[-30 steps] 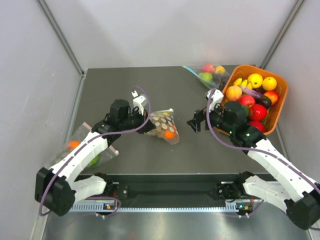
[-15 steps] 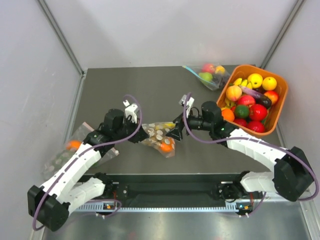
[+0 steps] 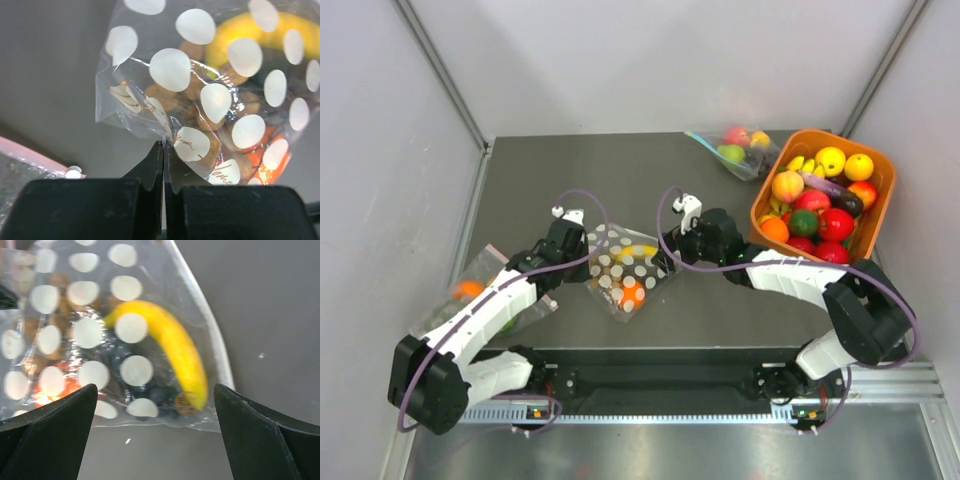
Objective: Open the zip-top bag and remove the fake food
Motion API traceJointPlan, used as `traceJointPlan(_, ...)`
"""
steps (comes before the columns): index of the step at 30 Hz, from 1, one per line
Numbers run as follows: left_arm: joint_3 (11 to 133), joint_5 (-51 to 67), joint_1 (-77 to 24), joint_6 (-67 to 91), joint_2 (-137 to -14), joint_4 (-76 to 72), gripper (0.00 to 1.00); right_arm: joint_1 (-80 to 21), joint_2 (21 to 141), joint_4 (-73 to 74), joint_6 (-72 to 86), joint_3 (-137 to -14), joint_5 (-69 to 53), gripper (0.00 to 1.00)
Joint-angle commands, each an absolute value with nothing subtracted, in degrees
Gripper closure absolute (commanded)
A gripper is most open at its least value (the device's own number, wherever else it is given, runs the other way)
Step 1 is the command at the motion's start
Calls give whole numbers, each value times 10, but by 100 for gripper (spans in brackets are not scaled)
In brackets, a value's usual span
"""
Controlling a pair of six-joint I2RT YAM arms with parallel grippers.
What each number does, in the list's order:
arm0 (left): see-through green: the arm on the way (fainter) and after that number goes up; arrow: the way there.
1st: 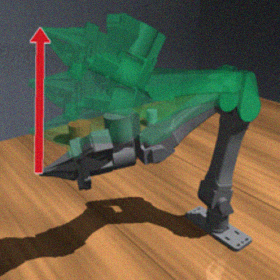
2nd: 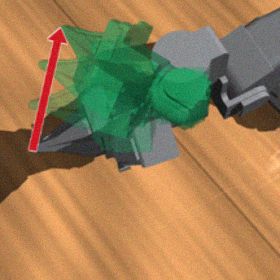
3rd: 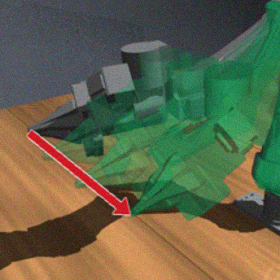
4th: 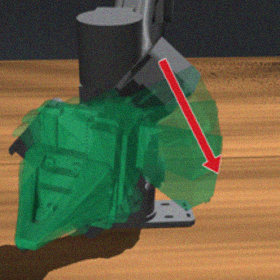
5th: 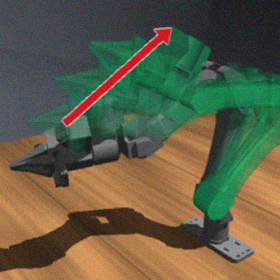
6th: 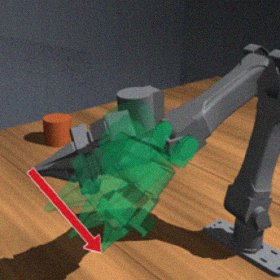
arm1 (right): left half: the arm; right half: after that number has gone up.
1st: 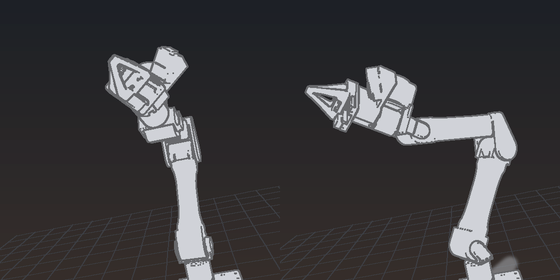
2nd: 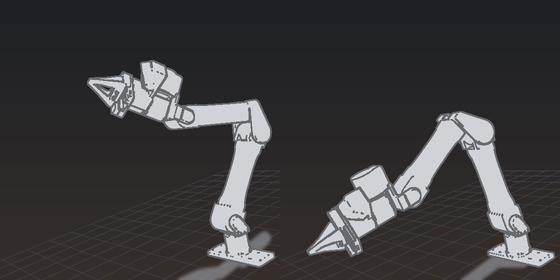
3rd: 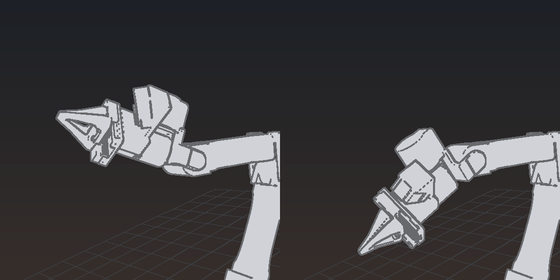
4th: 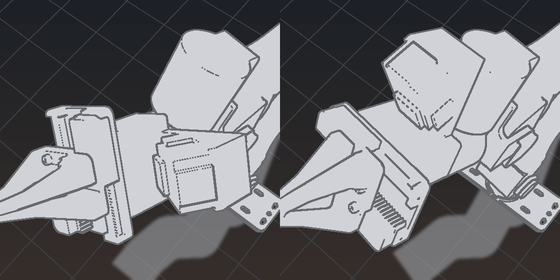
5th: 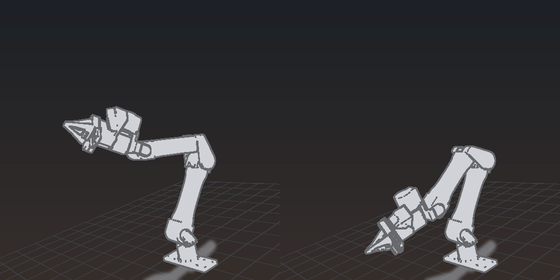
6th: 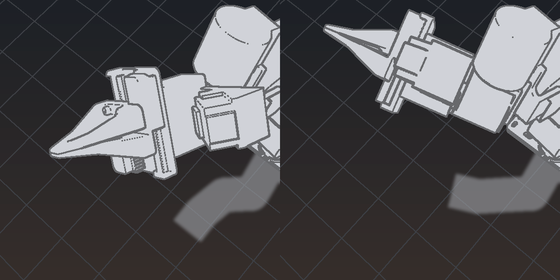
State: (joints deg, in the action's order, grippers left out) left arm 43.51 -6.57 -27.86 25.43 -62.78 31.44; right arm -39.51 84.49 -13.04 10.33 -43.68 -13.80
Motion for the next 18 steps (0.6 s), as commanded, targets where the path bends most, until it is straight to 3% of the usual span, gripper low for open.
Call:
traceJointPlan(1,452,-119,-277,256,-636,324,100,-385,859,-137,113,-463,-84,2)
traceJointPlan(9,454,-130,-277,248,-654,317,100,-358,881,-154,127,-442,-103,6)
traceJointPlan(18,495,-156,-278,234,-686,320,100,-346,865,-156,113,-381,-163,21)
